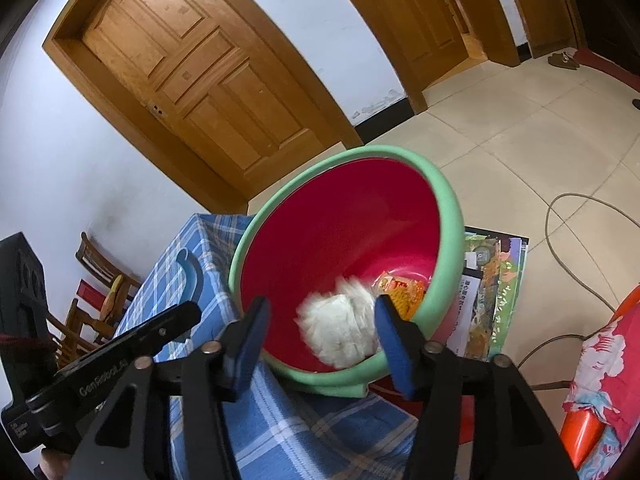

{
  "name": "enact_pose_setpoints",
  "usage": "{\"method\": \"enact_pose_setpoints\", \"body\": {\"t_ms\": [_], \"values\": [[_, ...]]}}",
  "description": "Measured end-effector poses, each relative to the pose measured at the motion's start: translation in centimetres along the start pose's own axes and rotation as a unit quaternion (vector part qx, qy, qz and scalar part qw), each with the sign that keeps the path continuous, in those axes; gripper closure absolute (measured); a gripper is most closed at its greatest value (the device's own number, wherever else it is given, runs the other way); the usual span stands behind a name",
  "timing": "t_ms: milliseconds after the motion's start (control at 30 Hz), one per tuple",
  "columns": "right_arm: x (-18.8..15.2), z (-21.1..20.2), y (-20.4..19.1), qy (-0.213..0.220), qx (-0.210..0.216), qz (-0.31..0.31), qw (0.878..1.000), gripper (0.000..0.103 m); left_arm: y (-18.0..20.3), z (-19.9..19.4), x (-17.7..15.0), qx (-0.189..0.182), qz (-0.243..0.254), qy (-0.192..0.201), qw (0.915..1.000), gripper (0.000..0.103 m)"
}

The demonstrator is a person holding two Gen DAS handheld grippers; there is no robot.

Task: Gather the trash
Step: 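Open the right tool to drop the tissue while the left tool drops the scoop in, then return to the table and grasp the orange medicine box with the left tool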

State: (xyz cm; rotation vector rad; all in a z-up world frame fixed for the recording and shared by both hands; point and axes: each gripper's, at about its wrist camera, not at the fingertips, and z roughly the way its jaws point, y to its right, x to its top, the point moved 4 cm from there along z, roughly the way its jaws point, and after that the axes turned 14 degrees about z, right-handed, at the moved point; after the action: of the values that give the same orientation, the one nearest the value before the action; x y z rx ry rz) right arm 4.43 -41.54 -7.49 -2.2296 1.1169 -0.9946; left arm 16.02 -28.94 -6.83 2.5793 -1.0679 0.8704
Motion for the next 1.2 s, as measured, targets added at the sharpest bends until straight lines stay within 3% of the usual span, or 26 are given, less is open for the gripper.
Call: {"method": "enact_pose_setpoints", "body": {"t_ms": [133, 200, 400, 800, 1200], "values": [[0.6, -0.4, 0.6, 0.008, 0.0, 0.01, 1.0, 0.039, 0.2, 0.5, 0.5, -0.002, -0.002, 0.004, 1.0, 0.077], [0.7, -0.6, 0.8, 0.011, 0.0, 0.014, 1.0, 0.039, 0.1, 0.5, 0.6, -0.001, -0.006, 0.005, 1.0, 0.066], [0.8, -0.8, 1.0, 0.013, 0.002, 0.014, 1.0, 0.039, -0.5, 0.3, 0.1, 0.008, -0.023, 0.001, 0.9997, 0.059], [0.1, -1.6, -1.1, 0.013, 0.017, -0.008, 1.0, 0.035, -6.3, -3.4, -2.6, 0.058, -0.086, 0.014, 0.9945, 0.058], [-2.2, -1.5, -4.8, 0.0, 0.025, -0.044, 0.999, 0.031, -14.8, -8.2, -7.1, 0.13, -0.165, 0.03, 0.9773, 0.057]]}}
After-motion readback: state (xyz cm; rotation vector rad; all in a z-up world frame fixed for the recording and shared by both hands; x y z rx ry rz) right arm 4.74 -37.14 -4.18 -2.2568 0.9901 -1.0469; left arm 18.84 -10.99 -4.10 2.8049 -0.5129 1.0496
